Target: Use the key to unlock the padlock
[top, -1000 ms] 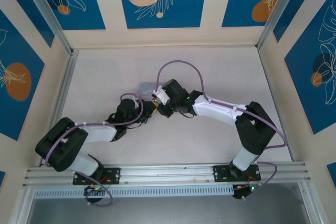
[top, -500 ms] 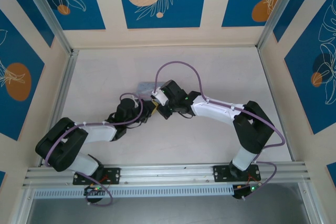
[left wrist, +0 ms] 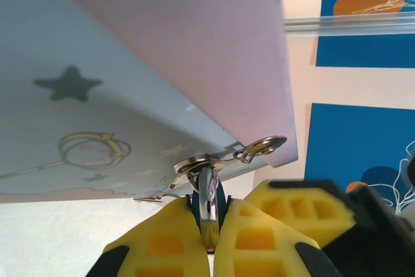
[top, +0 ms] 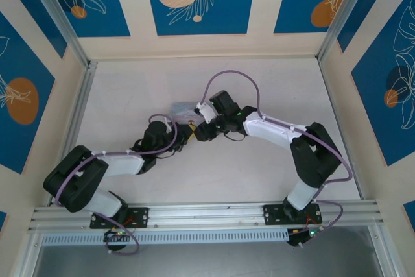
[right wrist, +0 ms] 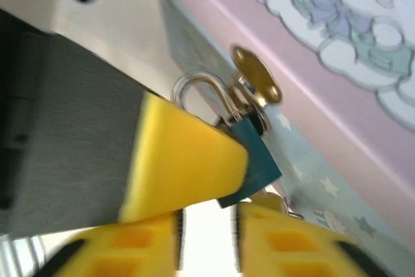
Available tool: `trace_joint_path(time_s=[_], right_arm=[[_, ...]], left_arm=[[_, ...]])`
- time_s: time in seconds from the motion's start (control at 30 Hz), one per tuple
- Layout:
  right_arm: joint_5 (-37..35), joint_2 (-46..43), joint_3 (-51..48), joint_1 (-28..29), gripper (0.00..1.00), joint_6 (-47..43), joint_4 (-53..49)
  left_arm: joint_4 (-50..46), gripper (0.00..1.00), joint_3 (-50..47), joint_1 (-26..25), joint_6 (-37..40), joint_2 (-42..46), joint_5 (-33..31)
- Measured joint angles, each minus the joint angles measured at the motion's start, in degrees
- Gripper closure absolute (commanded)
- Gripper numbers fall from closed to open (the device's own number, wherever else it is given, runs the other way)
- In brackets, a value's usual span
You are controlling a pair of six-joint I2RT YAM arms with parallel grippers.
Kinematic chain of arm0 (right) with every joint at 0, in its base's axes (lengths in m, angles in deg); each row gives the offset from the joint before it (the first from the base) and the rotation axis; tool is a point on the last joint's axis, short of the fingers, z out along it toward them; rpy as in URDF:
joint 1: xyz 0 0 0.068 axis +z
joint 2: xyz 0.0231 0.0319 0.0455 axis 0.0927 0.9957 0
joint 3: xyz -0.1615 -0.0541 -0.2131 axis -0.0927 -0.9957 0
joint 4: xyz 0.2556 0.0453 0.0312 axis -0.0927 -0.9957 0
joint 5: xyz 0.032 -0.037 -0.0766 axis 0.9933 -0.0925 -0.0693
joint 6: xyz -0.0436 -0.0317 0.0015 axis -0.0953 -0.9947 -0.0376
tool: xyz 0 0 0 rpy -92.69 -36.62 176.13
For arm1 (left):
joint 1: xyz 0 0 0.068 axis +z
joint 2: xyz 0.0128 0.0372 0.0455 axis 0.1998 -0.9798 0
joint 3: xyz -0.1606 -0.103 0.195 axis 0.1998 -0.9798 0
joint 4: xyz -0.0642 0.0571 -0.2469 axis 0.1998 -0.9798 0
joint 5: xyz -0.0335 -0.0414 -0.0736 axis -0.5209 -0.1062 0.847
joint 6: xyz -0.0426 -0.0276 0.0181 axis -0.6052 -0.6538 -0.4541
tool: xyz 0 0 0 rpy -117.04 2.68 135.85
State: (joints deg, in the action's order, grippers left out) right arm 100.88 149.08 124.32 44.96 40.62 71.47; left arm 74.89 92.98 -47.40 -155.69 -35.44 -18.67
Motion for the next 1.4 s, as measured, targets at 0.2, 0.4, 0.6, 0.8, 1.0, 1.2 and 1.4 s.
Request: trace_joint_path(time_s=[0.2, 0.4, 0.6, 0.8, 1.0, 1.2, 1.4], right_arm=[[6.01, -7.48, -6.51, -2.71, 0.49, 8.2, 6.64], [5.46, -11.21, -13.44, -2.54, 0.48, 18.05, 13.22], [2.82, -11.39, -18.82, -0.59, 0.44, 26.75, 17.27], [0.57, -11.32, -22.14, 1.68, 0.41, 32.63, 20.68], [-0.68, -8.76, -22.1, 1.77, 0.41, 35.56, 22.53], [-1.6, -2.45, -17.99, 0.57, 0.42, 35.71, 22.16], [-2.58, 1.55, -11.41, -4.87, 0.42, 34.27, 21.14]], left_arm=[[-0.68, 1.0, 0.02, -0.26, 3.52, -1.36, 1.33], [-1.44, 0.94, 0.02, -0.55, 6.73, -6.12, 2.43], [-0.59, 0.61, -0.11, -0.98, 7.69, -8.87, 2.58], [-2.19, 0.27, -0.76, -1.33, 8.52, -4.94, 1.97], [-14.53, 0.09, -0.5, -1.27, 11.91, 10.93, -2.43], [-28.39, 0.05, 3.45, -0.22, 15.85, 19.28, -6.36], [-34.18, 0.04, 6.6, 0.26, 18.25, 17.49, -6.8]])
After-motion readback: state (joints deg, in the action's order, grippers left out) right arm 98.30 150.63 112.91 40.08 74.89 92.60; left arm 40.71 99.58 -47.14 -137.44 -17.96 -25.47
